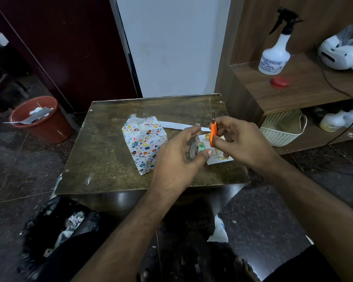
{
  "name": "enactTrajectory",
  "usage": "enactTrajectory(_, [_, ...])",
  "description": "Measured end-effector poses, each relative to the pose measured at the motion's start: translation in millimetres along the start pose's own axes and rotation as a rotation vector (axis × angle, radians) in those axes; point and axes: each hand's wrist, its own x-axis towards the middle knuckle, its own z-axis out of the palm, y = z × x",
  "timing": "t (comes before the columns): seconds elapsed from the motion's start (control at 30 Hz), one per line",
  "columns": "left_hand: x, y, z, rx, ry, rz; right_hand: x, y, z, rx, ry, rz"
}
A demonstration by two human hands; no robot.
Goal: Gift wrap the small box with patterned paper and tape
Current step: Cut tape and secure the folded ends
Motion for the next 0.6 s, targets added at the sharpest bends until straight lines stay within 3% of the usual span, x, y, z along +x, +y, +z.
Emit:
enactTrajectory(0.27, [-7.9, 2.7, -10.6, -0.116, 0.027, 0.053, -12.5, 9.0, -18.0, -0.020, -0.361, -0.196])
enactTrajectory(0.43, [-12.8, 5.9, -18.7, -0.140, 0.027, 0.084, -12.4, 4.1, -16.6, -0.137, -0.427, -0.301])
enactTrajectory(0.6, [-15.4, 5.4, -26.8, -0.070, 0.036, 0.124, -11.4, 5.2, -20.9, -0.093, -0.455, -0.241])
